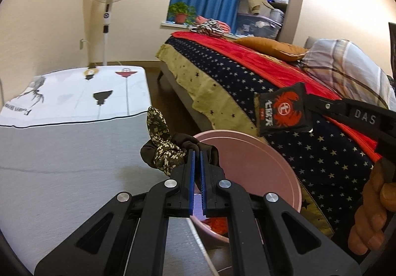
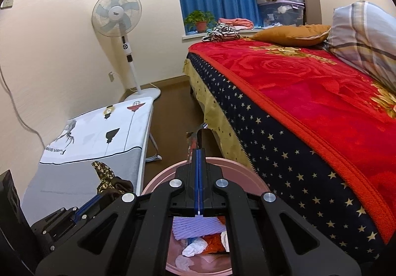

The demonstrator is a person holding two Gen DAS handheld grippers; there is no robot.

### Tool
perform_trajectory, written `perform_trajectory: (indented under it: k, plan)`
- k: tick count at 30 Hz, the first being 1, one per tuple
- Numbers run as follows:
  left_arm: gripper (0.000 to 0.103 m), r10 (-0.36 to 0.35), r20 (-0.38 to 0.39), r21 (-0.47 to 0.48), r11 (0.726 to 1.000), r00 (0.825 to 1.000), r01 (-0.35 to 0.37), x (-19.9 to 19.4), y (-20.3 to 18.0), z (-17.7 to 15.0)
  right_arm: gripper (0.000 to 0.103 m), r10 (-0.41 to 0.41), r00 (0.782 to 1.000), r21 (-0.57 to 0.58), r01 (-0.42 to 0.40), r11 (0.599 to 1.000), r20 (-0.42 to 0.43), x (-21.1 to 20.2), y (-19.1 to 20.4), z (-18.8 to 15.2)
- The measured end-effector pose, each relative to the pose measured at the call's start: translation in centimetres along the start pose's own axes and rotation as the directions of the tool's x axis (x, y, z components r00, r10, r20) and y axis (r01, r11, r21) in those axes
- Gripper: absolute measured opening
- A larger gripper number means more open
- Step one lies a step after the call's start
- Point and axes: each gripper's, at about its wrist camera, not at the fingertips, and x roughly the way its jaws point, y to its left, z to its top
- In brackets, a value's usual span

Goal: Collect trash
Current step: 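Lift the cloth and packet and carry both over the pink bin, then open both tools above the pink bin to drop the cloth and packet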

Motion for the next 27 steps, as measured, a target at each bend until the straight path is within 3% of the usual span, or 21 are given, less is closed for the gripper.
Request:
perform_trajectory:
  k: [14,15,16,19,23,27]
  plan:
    - [0.005,-0.095,-0.069,0.020,0.995,0.993,0.097,2.1,-1.7,-0.5,0.003,-0.047,0.999,0.024,0.047,0.999,-0.024,0.5,-0.9,0.0]
    - [0.010,-0.093,-0.078,0.019,0.995,0.993,0.095,2.3,-1.8,-0.5,0.007,-0.056,0.998,0.027,0.057,0.998,-0.031,0.6,-1.0,0.0]
    - [0.018,-0.092,-0.088,0.017,0.995,0.992,0.094,2.5,-1.7,-0.6,0.017,-0.064,0.997,0.030,0.065,0.997,-0.037,0.7,-1.1,-0.1]
    - [0.028,-0.081,-0.091,0.010,0.997,0.993,0.082,2.6,-1.6,-0.7,0.046,-0.079,0.996,0.038,0.080,0.996,-0.040,0.8,-1.3,-0.2]
    - [0.031,-0.054,-0.079,0.011,0.998,0.995,0.055,2.0,-1.2,-0.5,0.056,-0.089,0.996,0.034,0.090,0.995,-0.024,0.4,-1.3,-0.2]
    - [0.049,-0.002,-0.061,0.019,1.000,0.998,0.003,0.7,-0.4,-0.5,0.075,-0.074,0.997,0.021,0.074,0.997,-0.007,-0.2,-0.7,-0.1]
